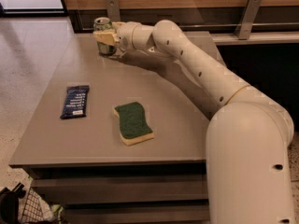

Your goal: Knock green can over

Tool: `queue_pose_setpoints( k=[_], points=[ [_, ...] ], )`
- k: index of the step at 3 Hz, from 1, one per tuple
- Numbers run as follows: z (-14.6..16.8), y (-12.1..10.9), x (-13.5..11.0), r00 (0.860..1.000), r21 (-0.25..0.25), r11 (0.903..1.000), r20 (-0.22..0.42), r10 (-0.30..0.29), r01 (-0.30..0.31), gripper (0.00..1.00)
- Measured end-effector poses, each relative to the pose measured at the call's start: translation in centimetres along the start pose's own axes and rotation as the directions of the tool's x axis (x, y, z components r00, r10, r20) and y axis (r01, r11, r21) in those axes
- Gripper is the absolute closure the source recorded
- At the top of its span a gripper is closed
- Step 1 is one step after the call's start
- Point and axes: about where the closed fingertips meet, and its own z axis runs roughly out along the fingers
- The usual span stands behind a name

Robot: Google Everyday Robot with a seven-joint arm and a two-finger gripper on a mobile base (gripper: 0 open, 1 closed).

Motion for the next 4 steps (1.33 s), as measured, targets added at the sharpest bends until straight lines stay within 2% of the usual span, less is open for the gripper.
queue_pose_setpoints(
  k=[1,2,3,4],
  points=[
    [-1.3,-0.6,-1.1,0.999,0.0,0.9999,-0.045,-0.013,0.013,1.0],
    [-4.0,-1.1,-3.6,0.985,-0.001,0.9985,-0.165,-0.054,0.055,1.0],
    [-5.6,-1.4,-4.6,0.968,-0.01,0.9973,-0.242,-0.073,0.073,1.0],
    [-6.6,-1.2,-4.5,0.94,-0.015,0.9959,-0.329,-0.09,0.09,1.0]
  ],
)
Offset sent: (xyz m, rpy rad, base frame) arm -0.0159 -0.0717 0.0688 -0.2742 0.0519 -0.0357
